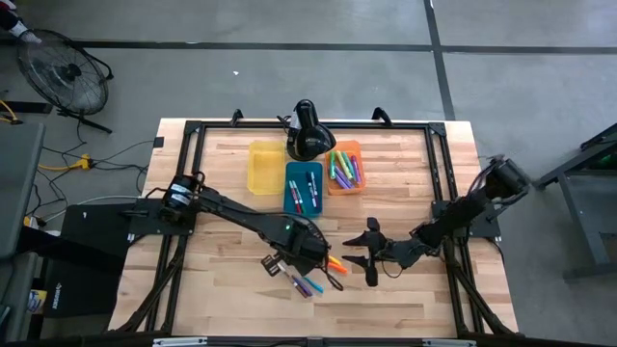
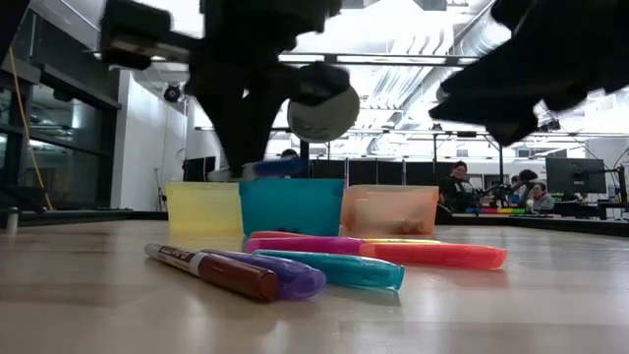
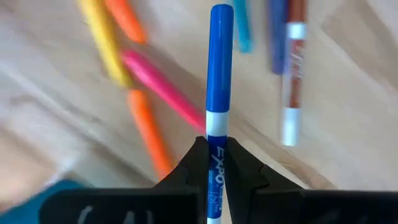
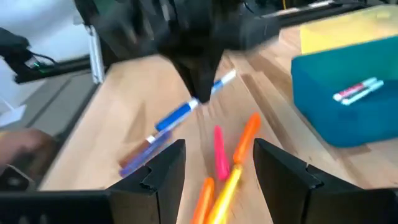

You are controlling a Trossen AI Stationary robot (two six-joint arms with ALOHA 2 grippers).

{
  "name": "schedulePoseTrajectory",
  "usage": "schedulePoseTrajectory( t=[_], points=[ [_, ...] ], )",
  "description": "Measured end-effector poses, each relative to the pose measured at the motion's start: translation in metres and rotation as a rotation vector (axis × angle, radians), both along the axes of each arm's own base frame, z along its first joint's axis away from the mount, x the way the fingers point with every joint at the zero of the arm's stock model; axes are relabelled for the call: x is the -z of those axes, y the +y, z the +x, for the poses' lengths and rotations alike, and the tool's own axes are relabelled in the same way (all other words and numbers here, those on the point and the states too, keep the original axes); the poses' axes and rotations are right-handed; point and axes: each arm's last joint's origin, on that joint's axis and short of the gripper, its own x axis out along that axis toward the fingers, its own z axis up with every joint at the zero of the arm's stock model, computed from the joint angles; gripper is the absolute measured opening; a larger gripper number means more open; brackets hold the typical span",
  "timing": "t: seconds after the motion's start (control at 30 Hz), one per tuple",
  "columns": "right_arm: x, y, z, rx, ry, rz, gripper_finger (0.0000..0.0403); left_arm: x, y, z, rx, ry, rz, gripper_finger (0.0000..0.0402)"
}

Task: Pick & Place Markers
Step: Put the blue dry erase marker into the blue bin

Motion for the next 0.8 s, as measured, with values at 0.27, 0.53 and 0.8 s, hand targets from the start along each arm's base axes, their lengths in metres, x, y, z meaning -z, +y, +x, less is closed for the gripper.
schedulePoseTrajectory(
  t=[0.27,0.53,0.8],
  points=[
    [0.034,0.014,0.010,0.111,-0.080,-0.134,0.0177,-0.023,-0.004,0.015,0.008,-0.142,-0.033,0.0019],
    [0.040,0.044,0.031,0.165,-0.085,-0.289,0.0177,-0.042,-0.006,0.025,0.000,-0.272,-0.037,0.0019],
    [0.028,0.066,0.040,0.177,-0.094,-0.356,0.0177,-0.045,-0.006,0.030,-0.009,-0.325,-0.036,0.0019]
  ],
)
